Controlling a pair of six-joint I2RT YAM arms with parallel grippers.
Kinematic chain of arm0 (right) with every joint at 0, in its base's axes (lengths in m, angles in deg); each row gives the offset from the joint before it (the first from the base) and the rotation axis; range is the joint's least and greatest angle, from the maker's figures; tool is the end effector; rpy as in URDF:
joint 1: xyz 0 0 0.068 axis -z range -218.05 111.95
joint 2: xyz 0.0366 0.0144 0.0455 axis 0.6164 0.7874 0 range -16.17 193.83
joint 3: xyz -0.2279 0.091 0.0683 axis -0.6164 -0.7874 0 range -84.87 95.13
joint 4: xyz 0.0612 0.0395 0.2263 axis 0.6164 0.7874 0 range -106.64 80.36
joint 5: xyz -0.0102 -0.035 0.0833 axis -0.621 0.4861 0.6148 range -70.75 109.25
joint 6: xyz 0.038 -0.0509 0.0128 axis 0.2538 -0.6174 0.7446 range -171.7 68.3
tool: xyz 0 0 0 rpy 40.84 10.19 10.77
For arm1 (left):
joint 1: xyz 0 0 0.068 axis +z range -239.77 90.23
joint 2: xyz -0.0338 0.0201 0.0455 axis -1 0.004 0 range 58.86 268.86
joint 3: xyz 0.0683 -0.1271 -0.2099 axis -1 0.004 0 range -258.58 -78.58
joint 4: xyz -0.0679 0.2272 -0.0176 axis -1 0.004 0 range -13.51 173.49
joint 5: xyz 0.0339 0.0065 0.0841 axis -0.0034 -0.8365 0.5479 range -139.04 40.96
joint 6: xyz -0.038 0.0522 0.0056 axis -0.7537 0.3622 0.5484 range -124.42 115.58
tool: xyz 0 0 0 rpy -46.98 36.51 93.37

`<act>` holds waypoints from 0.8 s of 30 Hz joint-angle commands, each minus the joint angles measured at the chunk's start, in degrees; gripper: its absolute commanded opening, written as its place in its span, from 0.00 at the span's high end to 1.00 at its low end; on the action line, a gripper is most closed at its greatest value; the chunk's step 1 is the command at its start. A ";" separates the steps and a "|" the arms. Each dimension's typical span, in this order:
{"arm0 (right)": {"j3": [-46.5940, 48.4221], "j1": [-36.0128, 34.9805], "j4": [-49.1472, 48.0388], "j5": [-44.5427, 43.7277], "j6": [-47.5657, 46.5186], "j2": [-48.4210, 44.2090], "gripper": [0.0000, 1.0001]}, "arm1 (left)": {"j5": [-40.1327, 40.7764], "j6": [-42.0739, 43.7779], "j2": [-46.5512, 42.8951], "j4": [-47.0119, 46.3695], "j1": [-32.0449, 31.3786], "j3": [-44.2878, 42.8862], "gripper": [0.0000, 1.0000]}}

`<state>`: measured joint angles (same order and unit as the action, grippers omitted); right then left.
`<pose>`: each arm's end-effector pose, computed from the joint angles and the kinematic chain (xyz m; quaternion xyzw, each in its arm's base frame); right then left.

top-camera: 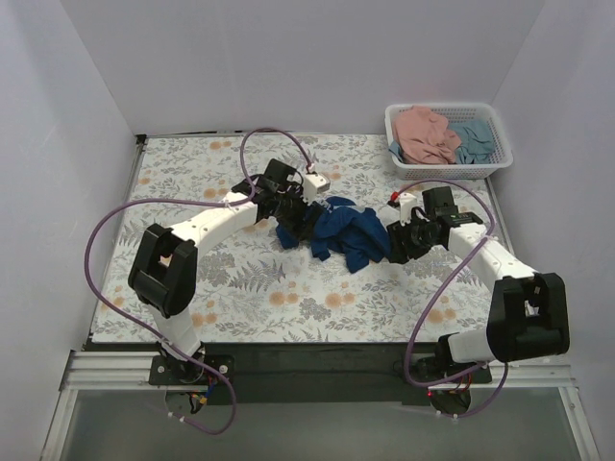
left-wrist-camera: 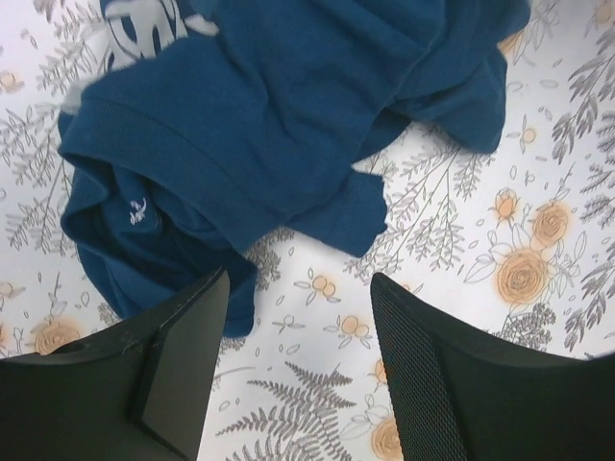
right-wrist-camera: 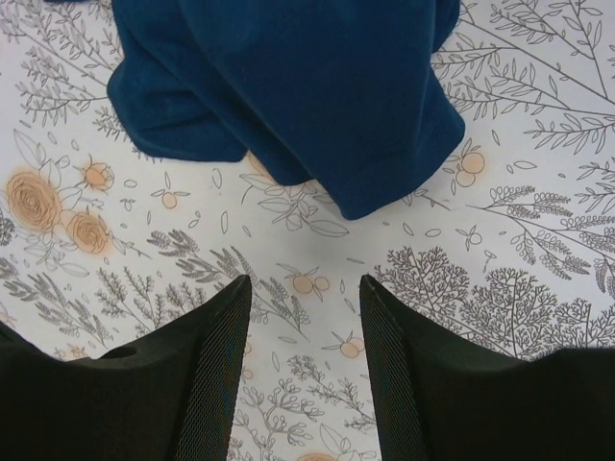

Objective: Fold and stack the t-shirts
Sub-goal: Move the tshirt to the center of the board, then flatten the tshirt out

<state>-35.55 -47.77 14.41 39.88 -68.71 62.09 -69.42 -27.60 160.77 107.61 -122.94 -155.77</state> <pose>0.2453 0.0602 0.1948 -0.2647 0.9138 0.1564 0.2653 0.2945 -0.2136 0.2157 0.1337 0.9327 -0.2856 0.1750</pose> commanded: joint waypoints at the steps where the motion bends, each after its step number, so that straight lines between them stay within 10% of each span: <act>1: 1.04 -0.57 -4.94 -2.07 2.69 2.15 0.45 | -4.05 -0.21 -2.06 -4.99 -0.31 0.02 0.40; 14: 1.30 14.71 1.38 7.94 4.45 -0.56 0.44 | -10.82 39.50 2.67 -22.06 -15.96 -0.59 0.39; 24: 0.87 20.61 4.02 9.88 3.04 -2.06 0.43 | -7.31 45.41 15.86 -29.70 -18.69 -5.69 0.45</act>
<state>-35.53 -27.90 17.08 47.35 -65.19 62.17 -77.90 13.95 176.46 81.69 -141.60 -158.83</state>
